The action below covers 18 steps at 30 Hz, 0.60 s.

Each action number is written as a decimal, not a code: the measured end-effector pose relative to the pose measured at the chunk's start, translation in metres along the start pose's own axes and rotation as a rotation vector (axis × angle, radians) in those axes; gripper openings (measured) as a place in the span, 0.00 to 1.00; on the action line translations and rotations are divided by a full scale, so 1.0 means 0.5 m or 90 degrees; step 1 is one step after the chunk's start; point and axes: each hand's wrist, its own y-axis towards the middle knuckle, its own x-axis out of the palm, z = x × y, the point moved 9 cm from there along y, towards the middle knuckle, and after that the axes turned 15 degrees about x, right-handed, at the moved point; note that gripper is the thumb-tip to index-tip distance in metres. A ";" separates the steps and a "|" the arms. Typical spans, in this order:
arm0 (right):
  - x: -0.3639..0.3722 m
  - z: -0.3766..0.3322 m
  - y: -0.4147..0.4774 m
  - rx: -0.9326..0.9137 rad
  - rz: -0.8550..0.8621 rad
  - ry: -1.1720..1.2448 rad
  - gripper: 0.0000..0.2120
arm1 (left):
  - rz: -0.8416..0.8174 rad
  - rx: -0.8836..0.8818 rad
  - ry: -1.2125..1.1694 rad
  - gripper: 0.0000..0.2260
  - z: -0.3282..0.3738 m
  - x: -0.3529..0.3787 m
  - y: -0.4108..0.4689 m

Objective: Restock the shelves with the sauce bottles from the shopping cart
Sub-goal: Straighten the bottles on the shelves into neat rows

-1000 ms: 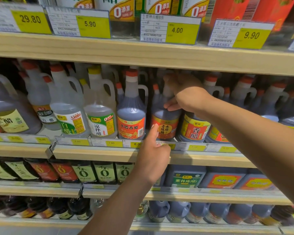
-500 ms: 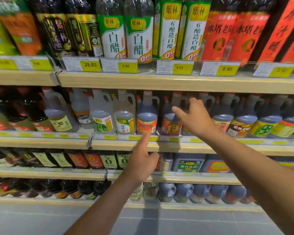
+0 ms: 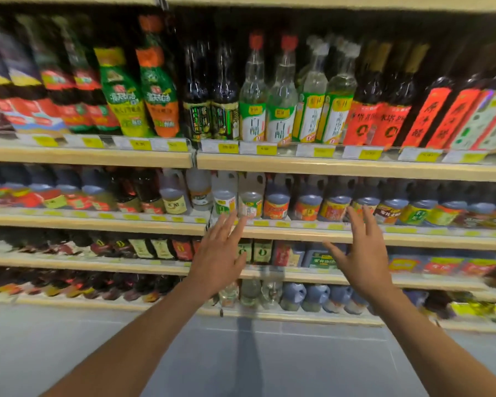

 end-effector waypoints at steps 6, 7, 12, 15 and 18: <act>-0.049 -0.013 -0.075 -0.076 -0.009 -0.035 0.36 | 0.038 -0.051 0.024 0.34 0.039 -0.060 -0.129; -0.054 -0.017 -0.085 -0.085 -0.004 -0.041 0.35 | 0.042 -0.061 0.021 0.34 0.046 -0.068 -0.148; -0.050 -0.035 -0.138 -0.126 -0.036 -0.088 0.35 | 0.065 -0.091 0.015 0.34 0.072 -0.097 -0.230; -0.042 -0.042 -0.166 -0.126 -0.059 -0.103 0.34 | 0.091 -0.089 -0.008 0.34 0.078 -0.112 -0.271; -0.033 -0.056 -0.182 -0.117 -0.063 -0.091 0.33 | 0.075 -0.097 -0.020 0.33 0.067 -0.112 -0.297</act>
